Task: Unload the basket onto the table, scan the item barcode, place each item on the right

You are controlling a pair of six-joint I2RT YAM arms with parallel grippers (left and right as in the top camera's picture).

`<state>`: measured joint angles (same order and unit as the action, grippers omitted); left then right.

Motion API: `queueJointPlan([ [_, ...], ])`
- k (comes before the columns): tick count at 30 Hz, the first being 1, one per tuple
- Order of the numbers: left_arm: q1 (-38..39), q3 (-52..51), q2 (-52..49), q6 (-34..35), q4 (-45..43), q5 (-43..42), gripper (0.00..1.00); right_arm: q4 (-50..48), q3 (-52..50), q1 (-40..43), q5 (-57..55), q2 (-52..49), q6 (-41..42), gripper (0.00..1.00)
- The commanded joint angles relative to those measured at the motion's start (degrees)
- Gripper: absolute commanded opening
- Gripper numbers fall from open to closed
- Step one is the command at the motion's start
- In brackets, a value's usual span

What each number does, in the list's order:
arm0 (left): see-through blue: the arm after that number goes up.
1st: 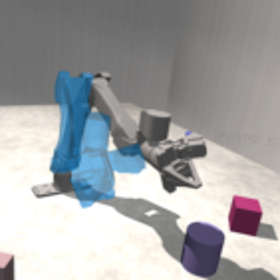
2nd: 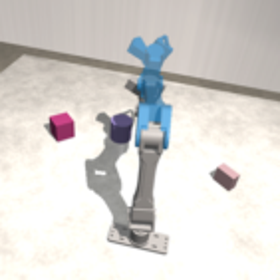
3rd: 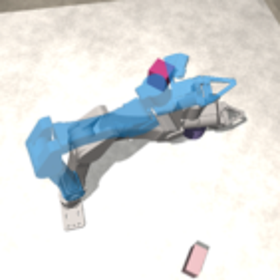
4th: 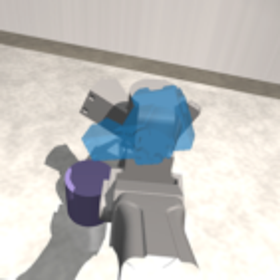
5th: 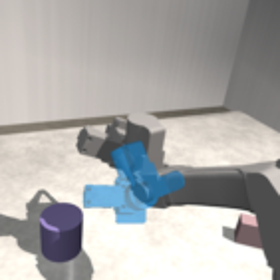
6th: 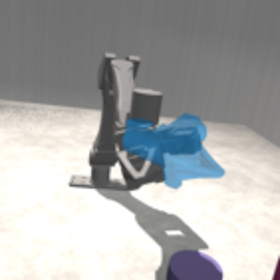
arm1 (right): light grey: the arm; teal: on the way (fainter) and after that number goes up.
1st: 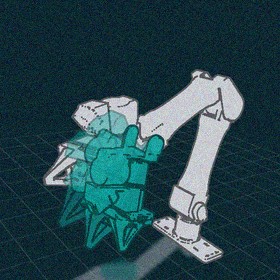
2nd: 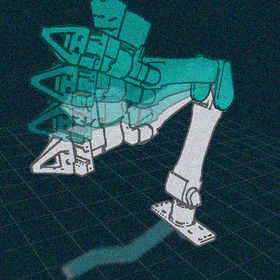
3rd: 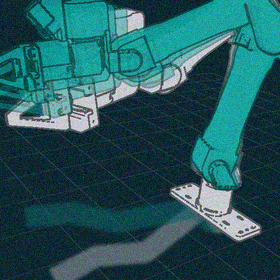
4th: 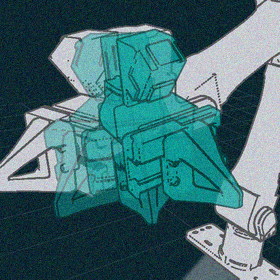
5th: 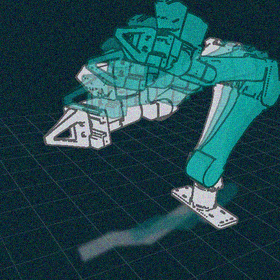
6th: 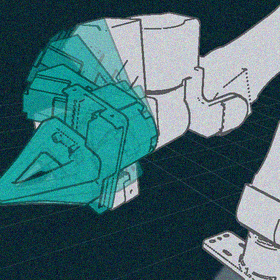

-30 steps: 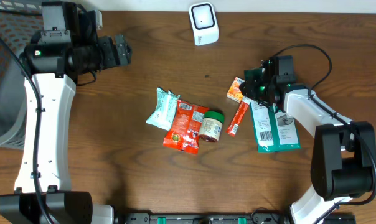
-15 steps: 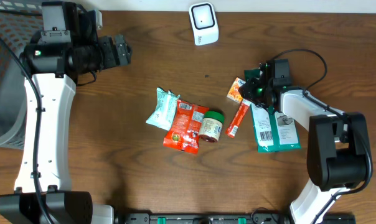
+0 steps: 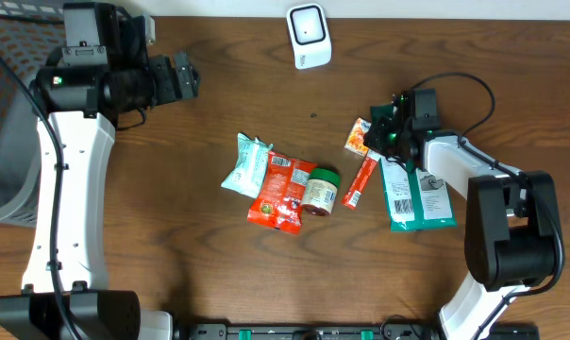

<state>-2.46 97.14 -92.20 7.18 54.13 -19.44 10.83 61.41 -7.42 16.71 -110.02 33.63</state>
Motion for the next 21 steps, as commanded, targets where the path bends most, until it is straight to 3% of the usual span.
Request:
queueJointPlan([
  [1, -0.02, 0.59, -0.26, -0.52, 0.26, -0.68, 0.97, 5.05, 2.64, -0.7, -3.28, 2.6, -3.91, 0.01],
  [5, -0.02, 0.59, -0.26, -0.52, 0.26, -0.68, 0.97, 15.8, 9.18, -2.8, -9.7, 6.78, -8.55, 0.01],
  [9, -0.02, 0.59, -0.26, -0.52, 0.26, -0.68, 0.97, 28.96, 18.38, -9.97, -25.03, 8.33, -14.47, 0.01],
  [21, -0.02, 0.59, -0.26, -0.52, 0.26, -0.68, 0.97, 34.6, 20.28, -29.4, -62.75, 4.37, -18.56, 0.01],
])
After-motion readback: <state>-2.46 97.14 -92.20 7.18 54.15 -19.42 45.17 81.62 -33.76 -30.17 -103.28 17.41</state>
